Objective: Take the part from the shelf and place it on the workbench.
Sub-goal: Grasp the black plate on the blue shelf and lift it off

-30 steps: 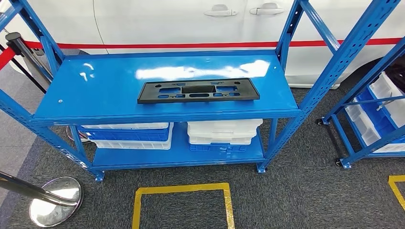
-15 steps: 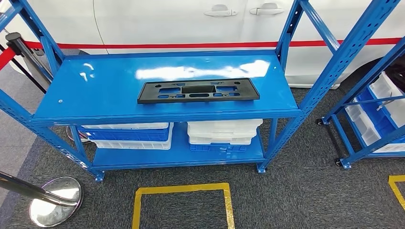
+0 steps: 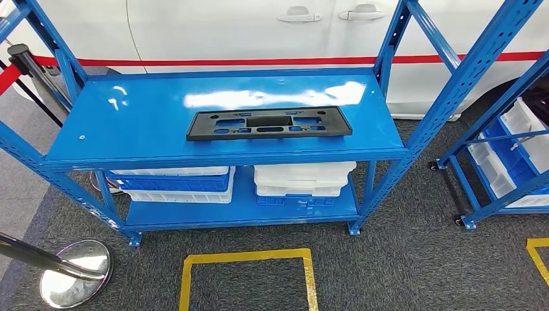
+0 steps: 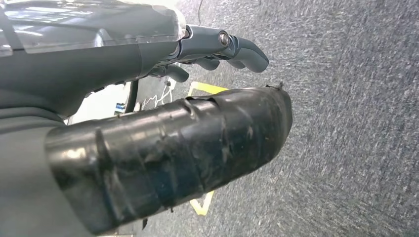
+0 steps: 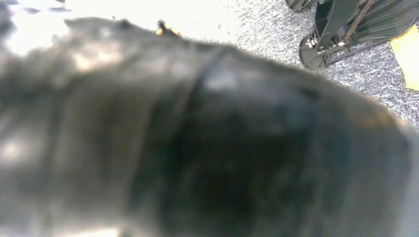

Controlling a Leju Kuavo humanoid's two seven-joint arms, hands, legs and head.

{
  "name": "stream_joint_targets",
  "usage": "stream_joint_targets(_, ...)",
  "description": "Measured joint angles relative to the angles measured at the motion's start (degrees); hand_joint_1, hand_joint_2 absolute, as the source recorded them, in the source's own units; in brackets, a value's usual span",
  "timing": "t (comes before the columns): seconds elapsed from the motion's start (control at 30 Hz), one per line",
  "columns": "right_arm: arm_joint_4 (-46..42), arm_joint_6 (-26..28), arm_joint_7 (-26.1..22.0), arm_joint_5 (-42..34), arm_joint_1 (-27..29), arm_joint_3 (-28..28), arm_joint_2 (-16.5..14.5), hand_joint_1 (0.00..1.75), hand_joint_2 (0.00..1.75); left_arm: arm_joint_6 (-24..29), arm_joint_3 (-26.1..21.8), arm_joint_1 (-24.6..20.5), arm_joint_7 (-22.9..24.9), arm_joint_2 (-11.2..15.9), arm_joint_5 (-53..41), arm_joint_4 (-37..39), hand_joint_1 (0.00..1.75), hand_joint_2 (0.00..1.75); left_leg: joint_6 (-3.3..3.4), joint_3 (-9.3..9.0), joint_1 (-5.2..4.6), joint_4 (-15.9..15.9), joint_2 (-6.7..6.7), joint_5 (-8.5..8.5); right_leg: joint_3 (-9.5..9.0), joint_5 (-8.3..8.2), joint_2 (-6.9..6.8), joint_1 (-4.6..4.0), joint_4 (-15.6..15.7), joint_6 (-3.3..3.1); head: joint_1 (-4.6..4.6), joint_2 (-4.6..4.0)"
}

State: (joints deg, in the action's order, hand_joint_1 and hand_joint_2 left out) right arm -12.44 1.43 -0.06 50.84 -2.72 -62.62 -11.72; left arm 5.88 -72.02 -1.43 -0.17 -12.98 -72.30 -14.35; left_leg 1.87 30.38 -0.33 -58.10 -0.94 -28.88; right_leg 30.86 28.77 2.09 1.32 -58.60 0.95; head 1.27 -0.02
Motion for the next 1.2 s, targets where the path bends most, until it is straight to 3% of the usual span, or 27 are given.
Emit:
stream_joint_targets(1.03, 0.5, 0.6, 0.5, 0.6, -0.3, -0.1, 0.0, 0.00, 0.00, 0.0, -1.3, 0.1, -1.0, 0.0, -2.1, 0.1, 0.00, 0.00, 0.00, 0.00, 0.00, 0.0, 0.00, 0.00, -0.01, 0.00, 0.00, 0.00, 0.0, 0.00, 0.00, 0.00)
stream_joint_targets(1.2, 0.5, 1.3, 0.5, 0.1, -0.2, -0.8, 1.0, 0.00, 0.00, 4.6, 1.1, 0.8, -0.7, 1.6, -6.9, 0.1, 0.00, 0.00, 0.00, -0.01, 0.00, 0.0, 0.00, 0.00, 0.00, 0.00, 0.00, 0.00, 0.0, 0.00, 0.00, 0.00)
